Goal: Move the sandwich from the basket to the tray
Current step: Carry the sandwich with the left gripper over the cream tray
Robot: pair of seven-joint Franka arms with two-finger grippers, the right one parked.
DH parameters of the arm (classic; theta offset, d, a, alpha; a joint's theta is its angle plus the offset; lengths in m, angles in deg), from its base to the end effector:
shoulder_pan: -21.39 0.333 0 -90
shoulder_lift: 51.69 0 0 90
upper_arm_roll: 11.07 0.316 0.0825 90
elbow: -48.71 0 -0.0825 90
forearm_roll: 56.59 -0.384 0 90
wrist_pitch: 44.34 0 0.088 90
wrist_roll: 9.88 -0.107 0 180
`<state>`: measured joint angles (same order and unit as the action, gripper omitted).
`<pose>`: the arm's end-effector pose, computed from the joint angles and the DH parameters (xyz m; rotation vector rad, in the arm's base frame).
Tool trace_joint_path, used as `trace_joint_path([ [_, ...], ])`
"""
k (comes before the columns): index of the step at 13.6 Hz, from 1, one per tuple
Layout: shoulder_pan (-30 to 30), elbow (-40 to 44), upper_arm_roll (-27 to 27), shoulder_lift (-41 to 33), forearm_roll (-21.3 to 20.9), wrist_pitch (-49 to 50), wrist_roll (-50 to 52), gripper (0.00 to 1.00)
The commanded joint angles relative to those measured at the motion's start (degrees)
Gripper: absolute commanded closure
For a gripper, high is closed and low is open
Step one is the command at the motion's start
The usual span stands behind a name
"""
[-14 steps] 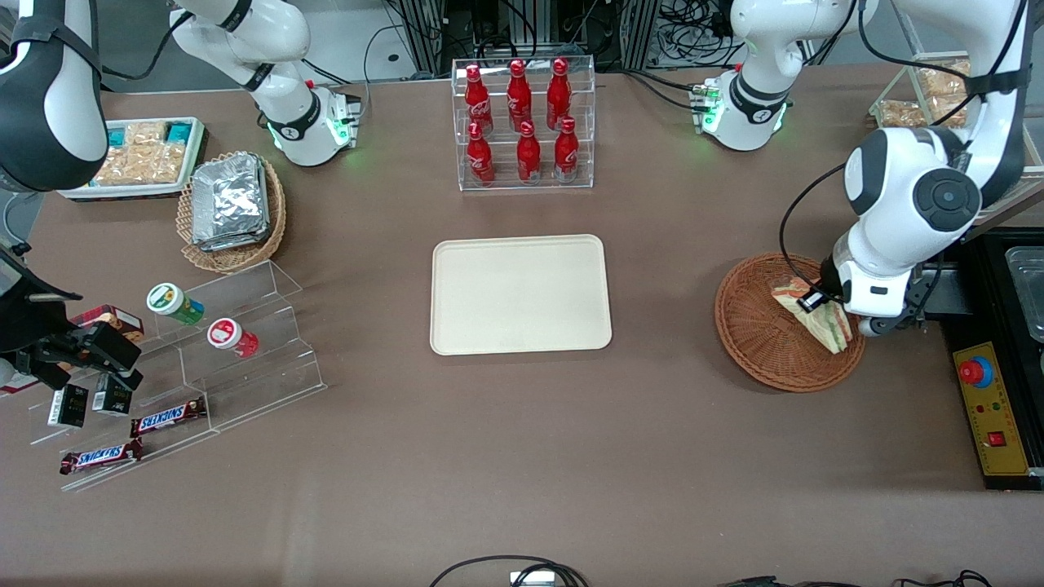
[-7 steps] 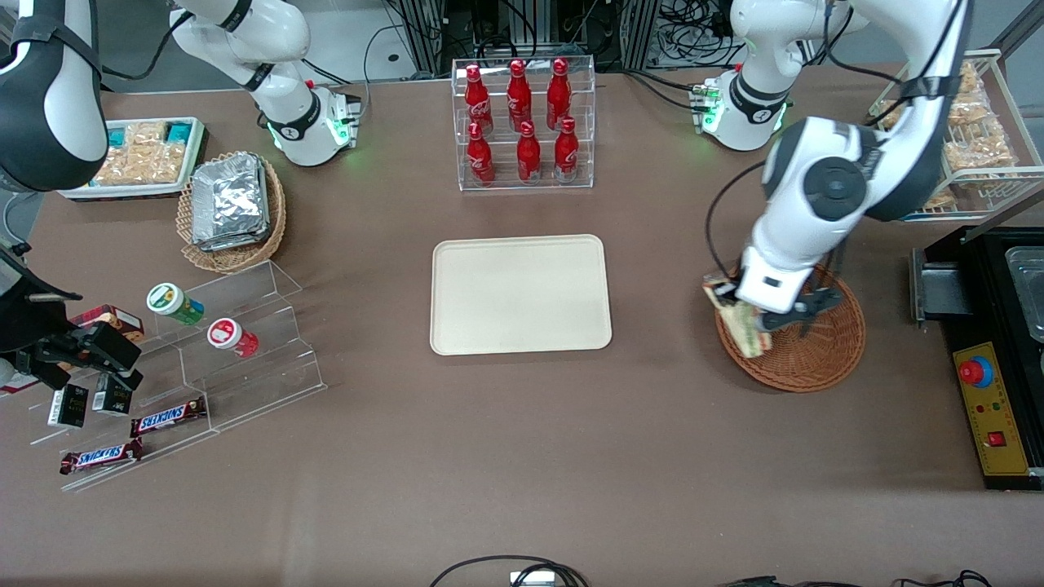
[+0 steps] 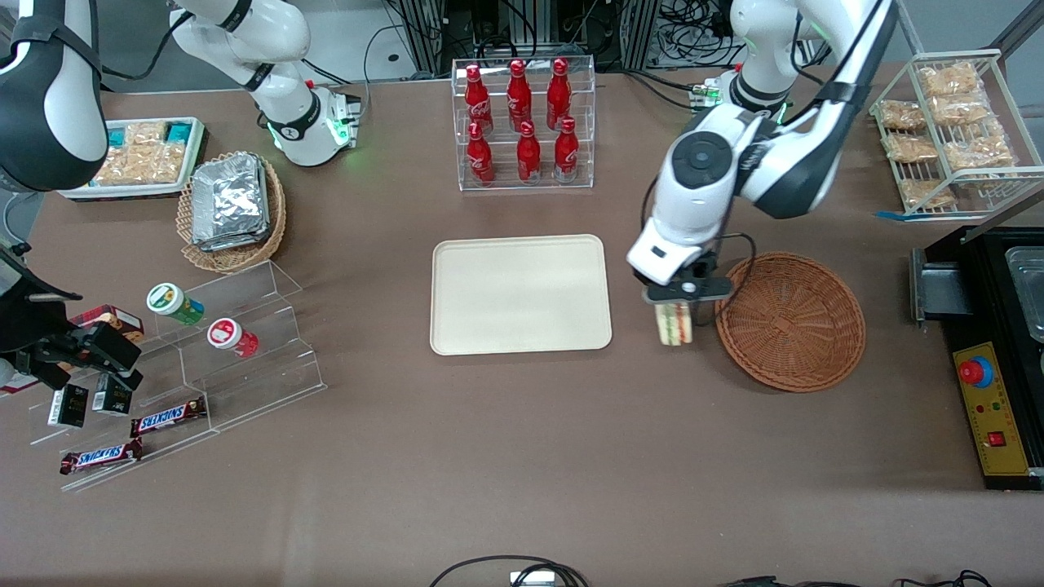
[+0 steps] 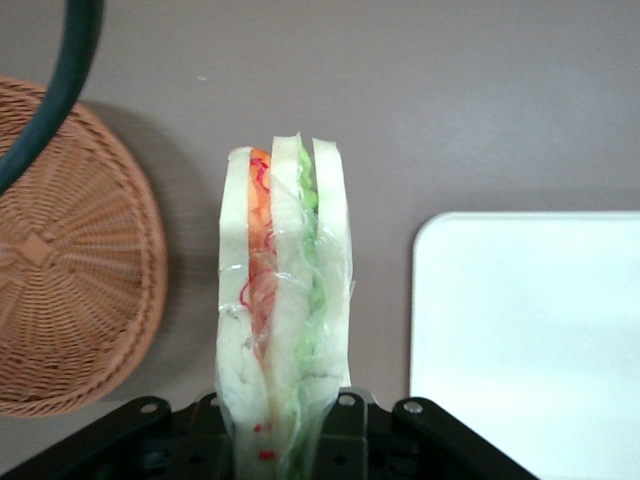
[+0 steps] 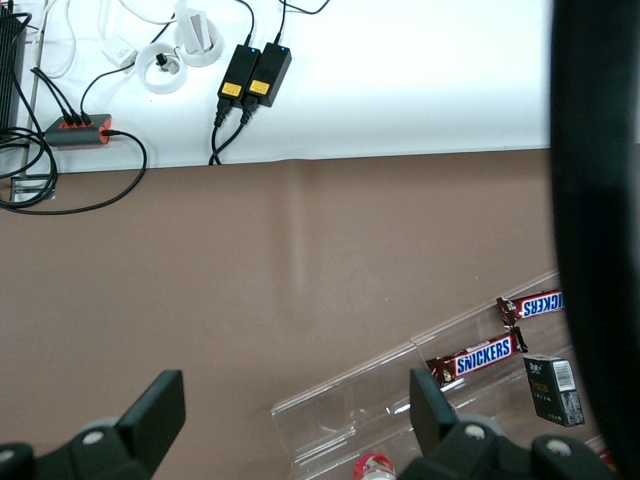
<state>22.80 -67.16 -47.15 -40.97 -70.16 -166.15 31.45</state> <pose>0.4846 -0.3114 0.3715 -3.0465 0.0113 -0.0337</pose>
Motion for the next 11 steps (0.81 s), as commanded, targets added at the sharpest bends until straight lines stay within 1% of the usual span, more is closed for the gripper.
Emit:
trace_joint_path([
  [1, 0.09, 2.58, -3.56, 4.48, -3.99, -0.61, 1.29, 1.00],
  [5, -0.43, 2.76, -8.56, 10.45, -9.53, -3.16, 7.95, 1.00],
  [6, -4.09, 2.93, -8.40, 11.94, -11.90, -3.26, 10.59, 1.00],
  [7, -5.61, 3.11, -8.31, 13.79, -14.36, -3.35, 13.31, 1.00],
  [8, -5.89, 3.72, -8.31, 15.98, -15.95, -3.35, 15.43, 1.00],
  [11, -9.57, 5.74, -8.31, 21.35, -17.55, -4.05, 19.04, 1.00],
])
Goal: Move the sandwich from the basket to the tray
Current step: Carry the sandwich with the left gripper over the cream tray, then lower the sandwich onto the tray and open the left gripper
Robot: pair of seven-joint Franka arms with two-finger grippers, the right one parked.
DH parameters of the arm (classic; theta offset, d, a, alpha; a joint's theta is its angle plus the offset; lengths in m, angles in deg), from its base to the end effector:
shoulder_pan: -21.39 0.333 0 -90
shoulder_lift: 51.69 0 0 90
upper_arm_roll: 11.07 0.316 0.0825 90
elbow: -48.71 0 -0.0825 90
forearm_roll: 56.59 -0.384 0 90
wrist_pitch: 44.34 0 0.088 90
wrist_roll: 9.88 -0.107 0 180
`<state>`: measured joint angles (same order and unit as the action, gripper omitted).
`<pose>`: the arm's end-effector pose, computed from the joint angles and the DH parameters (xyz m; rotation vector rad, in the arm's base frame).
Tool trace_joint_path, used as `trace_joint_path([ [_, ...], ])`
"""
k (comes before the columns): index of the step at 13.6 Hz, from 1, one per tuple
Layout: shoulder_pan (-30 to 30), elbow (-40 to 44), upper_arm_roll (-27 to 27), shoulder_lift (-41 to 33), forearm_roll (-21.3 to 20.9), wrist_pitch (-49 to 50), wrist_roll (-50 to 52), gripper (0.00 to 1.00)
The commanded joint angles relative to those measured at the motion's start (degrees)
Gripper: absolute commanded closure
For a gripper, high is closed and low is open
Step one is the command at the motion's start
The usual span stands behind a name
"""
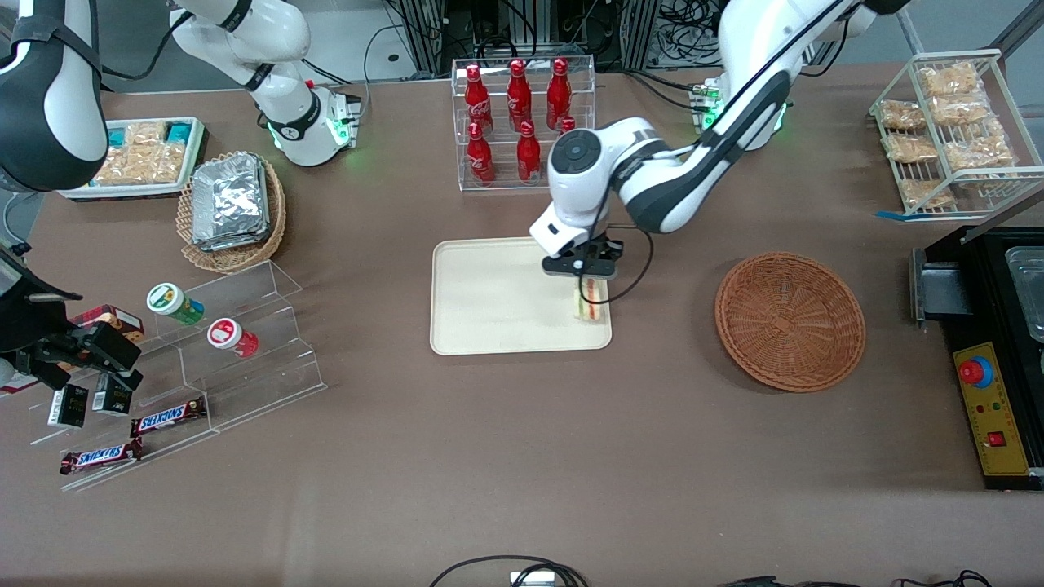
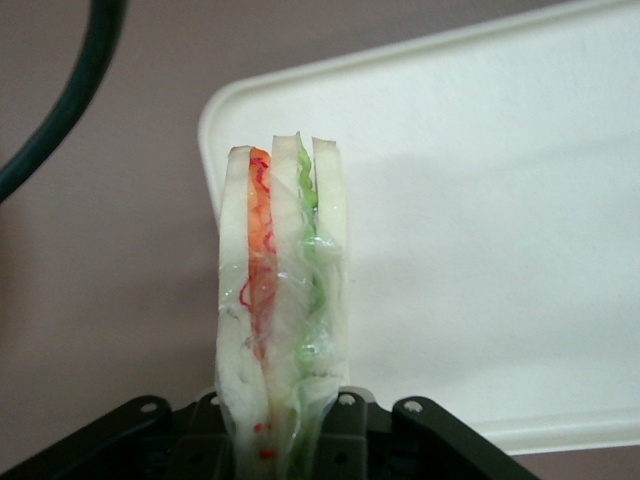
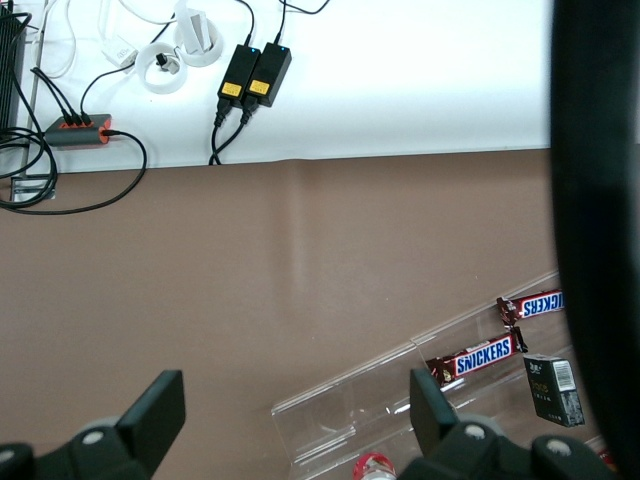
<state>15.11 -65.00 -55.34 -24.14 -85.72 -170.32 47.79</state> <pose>0.4037 -0.4379 0.2739 -3.0266 0.2429 0.0010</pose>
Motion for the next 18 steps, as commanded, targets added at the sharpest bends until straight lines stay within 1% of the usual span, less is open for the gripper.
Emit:
trace_joint_path([
  [1, -2.32, 3.85, -0.03, 5.83, -2.07, -0.67, 4.10, 1.00],
  [6, -2.77, 3.76, -0.03, 8.39, -3.21, -1.55, 4.82, 1.00],
  [7, -2.77, 3.76, -0.03, 8.57, -3.21, -1.55, 4.82, 0.98],
  [8, -2.77, 3.59, -0.03, 8.57, -3.21, -1.47, 4.82, 0.91],
  [9, -2.77, 3.59, -0.03, 8.66, -3.21, -1.29, 4.82, 0.81],
  [10, -2.77, 3.50, -0.03, 8.66, -3.21, -1.20, 4.82, 0.65],
  [11, -2.77, 3.50, -0.03, 9.01, -3.21, -1.12, 5.34, 0.53],
  [12, -2.77, 3.59, -0.03, 9.10, -3.21, -0.94, 6.04, 0.33],
  [14, -2.77, 3.59, -0.03, 9.01, -3.21, -0.68, 6.31, 0.17],
  [17, -2.68, 4.11, -0.03, 8.57, -3.21, 0.55, 7.45, 0.03],
  [18, -2.51, 4.55, -0.03, 8.22, -3.12, 0.73, 8.06, 0.01],
])
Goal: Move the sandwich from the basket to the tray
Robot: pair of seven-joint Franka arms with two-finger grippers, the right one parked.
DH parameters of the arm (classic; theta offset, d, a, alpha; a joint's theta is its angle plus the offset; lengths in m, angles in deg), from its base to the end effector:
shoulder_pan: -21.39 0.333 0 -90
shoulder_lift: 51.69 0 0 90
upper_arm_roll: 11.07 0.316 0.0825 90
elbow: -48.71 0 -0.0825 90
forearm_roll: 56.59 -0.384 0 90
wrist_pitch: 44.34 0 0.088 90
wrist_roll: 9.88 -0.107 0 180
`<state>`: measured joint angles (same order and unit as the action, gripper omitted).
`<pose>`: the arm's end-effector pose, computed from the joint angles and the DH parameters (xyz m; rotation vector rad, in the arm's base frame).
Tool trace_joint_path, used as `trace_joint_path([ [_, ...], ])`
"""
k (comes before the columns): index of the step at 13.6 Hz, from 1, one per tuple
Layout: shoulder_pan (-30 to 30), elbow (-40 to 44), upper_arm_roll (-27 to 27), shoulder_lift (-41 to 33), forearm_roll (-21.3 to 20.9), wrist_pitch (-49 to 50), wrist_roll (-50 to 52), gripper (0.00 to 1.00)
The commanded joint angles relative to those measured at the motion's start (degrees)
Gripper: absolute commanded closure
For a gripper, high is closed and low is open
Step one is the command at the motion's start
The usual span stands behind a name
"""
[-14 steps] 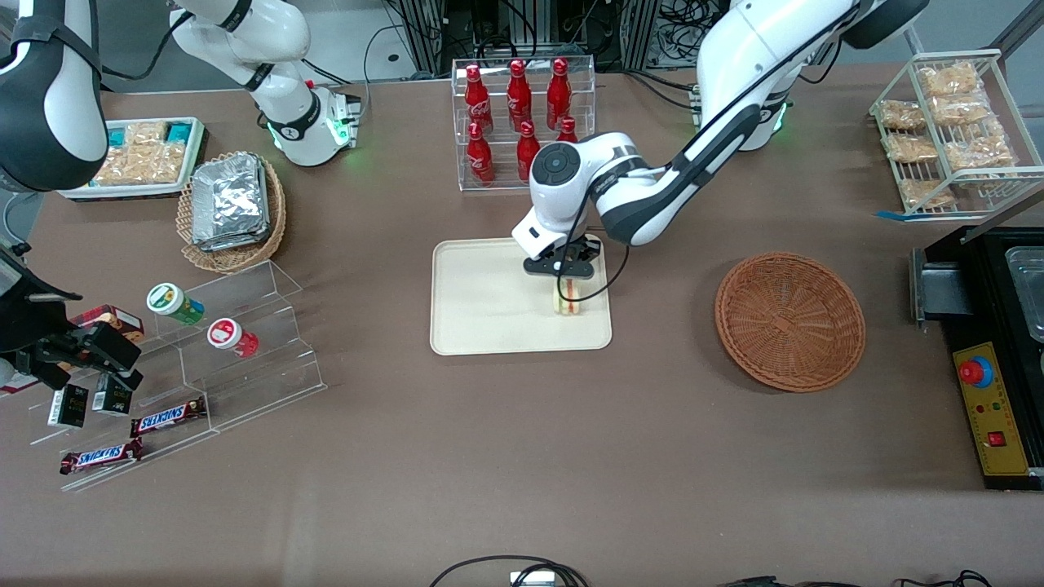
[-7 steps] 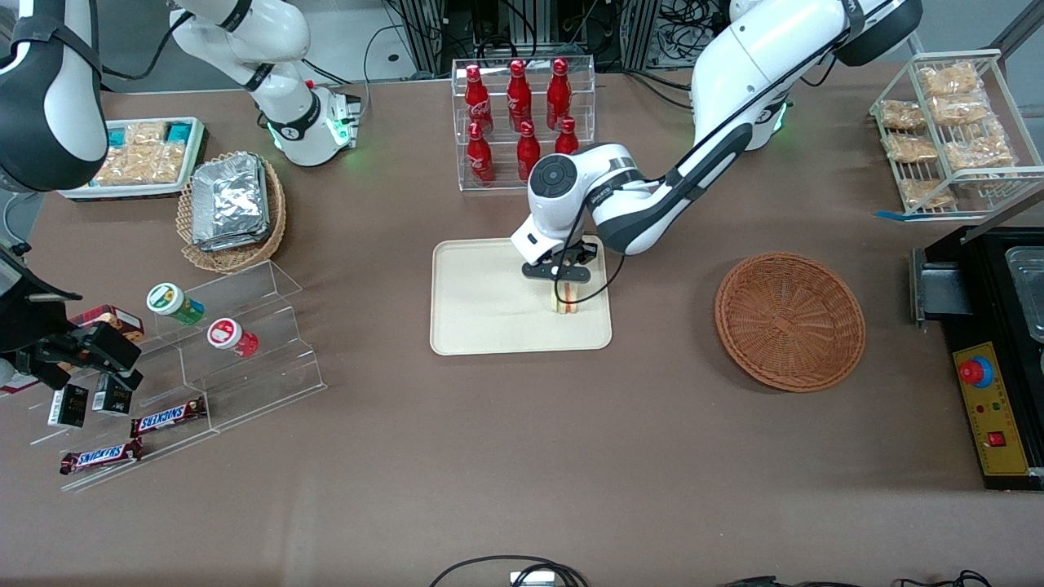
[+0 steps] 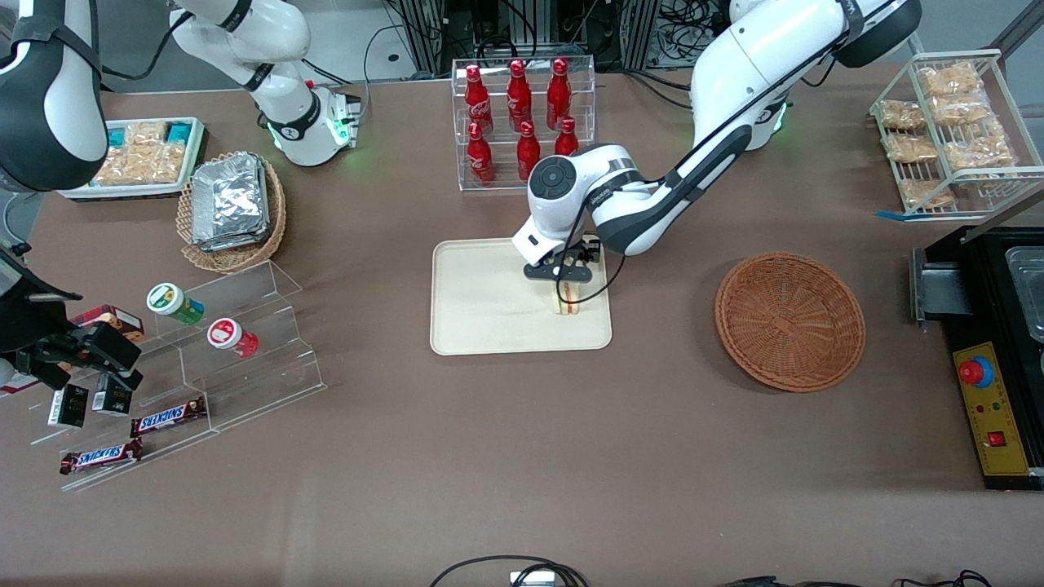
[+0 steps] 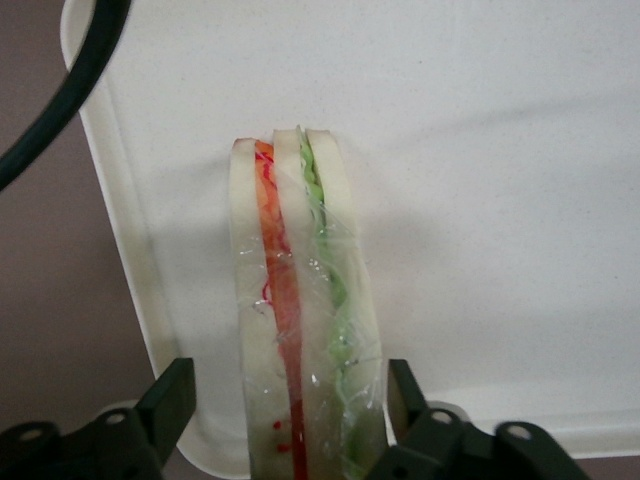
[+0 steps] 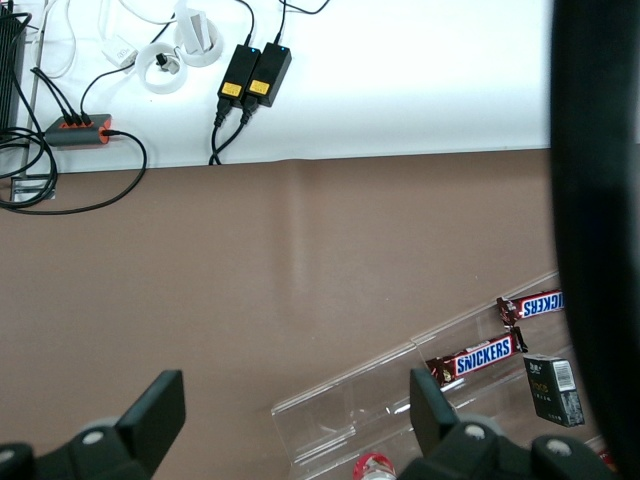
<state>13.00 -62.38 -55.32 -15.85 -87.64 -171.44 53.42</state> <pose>0.3927 -0.4594 0.2267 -3.0538 0.1660 0.1174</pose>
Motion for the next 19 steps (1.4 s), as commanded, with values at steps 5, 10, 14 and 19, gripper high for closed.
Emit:
trace_joint_path([
  [5, 0.74, 12.11, -0.05, -0.25, -0.15, 10.55, 2.70, 0.01],
  [10, 5.30, 18.62, -0.14, -0.86, -0.24, 20.30, 6.12, 0.01],
  [14, 8.65, 24.41, -0.22, -1.48, -0.15, 27.67, 7.53, 0.01],
  [19, 12.78, 27.86, -0.31, -2.09, -0.24, 33.85, 6.92, 0.01],
])
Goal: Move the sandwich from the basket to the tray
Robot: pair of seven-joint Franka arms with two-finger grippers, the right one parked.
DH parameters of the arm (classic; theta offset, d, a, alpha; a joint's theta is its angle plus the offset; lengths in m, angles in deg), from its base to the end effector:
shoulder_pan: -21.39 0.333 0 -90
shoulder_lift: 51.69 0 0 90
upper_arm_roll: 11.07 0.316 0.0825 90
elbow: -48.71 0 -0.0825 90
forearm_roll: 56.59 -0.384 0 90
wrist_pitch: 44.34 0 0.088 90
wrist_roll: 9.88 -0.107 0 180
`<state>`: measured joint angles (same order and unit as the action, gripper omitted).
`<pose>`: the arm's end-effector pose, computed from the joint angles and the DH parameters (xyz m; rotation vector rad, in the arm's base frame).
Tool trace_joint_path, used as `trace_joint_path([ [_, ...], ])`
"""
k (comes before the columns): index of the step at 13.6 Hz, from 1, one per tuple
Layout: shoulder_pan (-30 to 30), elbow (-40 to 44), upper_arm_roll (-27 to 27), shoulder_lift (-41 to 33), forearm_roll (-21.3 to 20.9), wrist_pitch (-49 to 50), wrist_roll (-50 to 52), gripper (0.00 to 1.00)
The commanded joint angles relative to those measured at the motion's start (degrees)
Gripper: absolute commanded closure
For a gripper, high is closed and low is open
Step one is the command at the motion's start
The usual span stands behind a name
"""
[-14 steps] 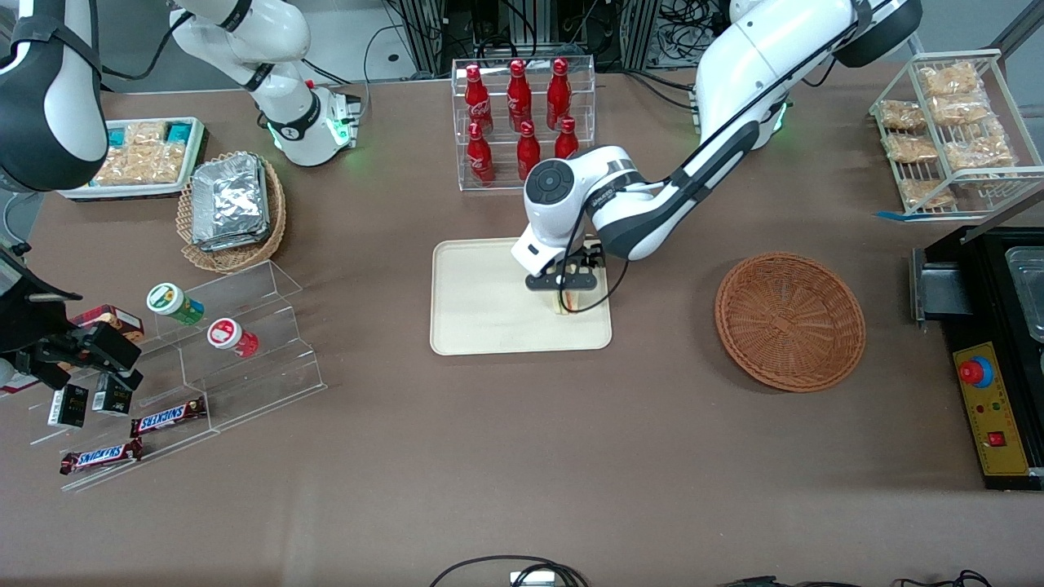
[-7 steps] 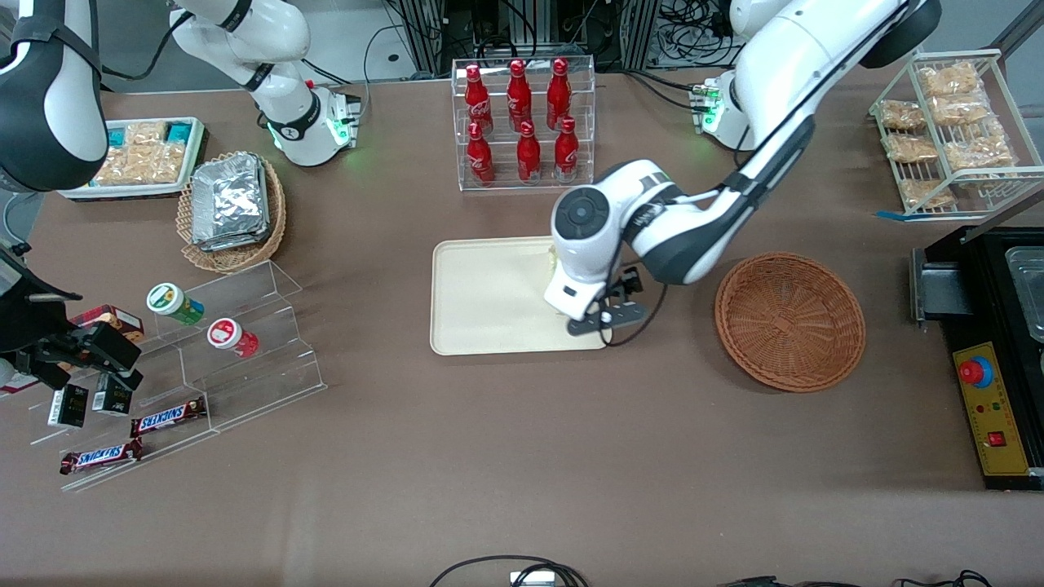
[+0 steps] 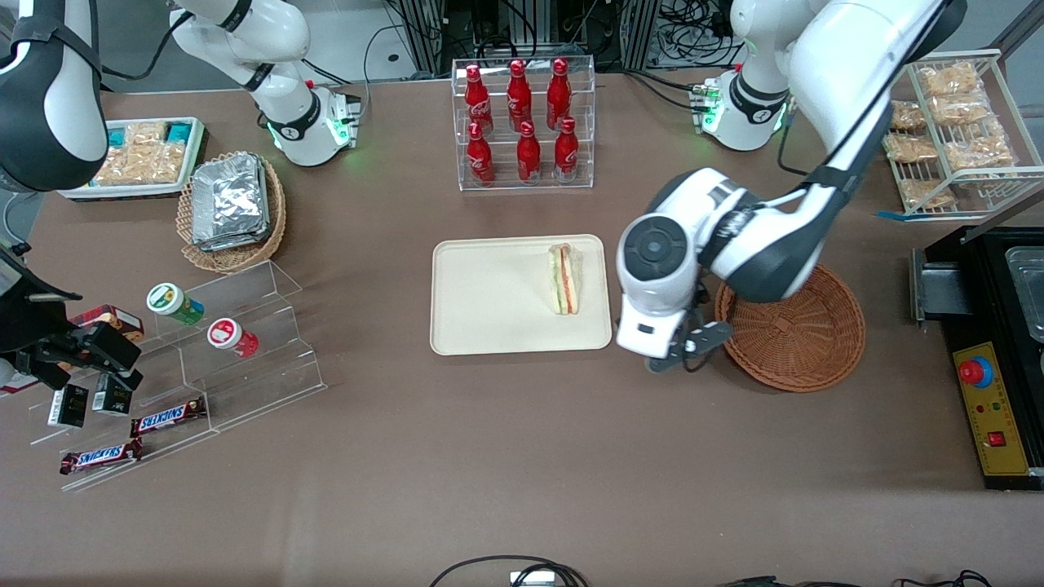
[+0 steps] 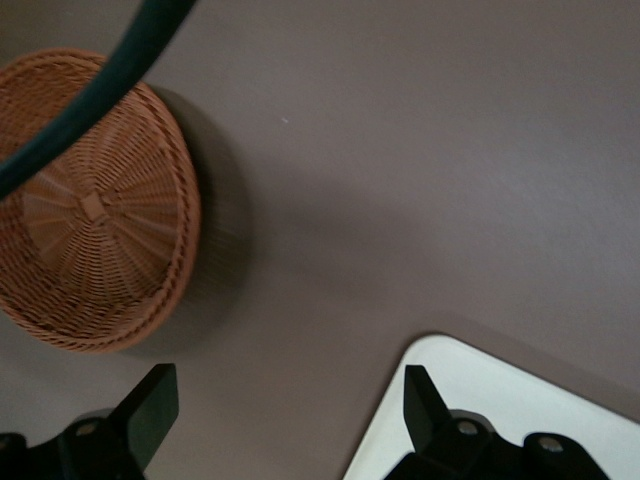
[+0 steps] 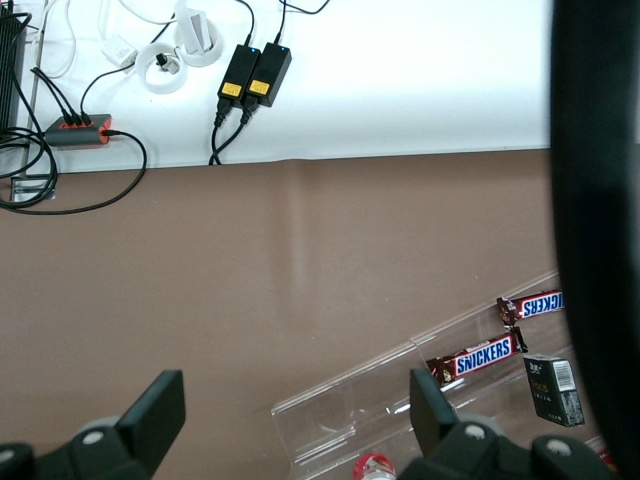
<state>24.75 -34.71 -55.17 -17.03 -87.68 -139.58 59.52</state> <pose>0.5903 -0.3198 0.3875 -2.8252 -0.6201 0.0470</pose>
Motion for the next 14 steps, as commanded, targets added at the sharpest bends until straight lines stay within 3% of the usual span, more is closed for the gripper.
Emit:
trace_joint_path([
  [1, 1.73, -0.33, -0.46, -1.60, -0.11, 2.07, 0.65, 0.01],
  [5, 3.49, -0.51, 1.81, -4.50, 1.82, 2.34, -2.67, 0.01],
  [9, 3.59, -1.74, 10.85, -12.23, 11.74, 2.95, -16.81, 0.01],
  [14, 4.73, -1.83, 20.79, -20.58, 20.00, 8.74, -38.16, 0.01],
])
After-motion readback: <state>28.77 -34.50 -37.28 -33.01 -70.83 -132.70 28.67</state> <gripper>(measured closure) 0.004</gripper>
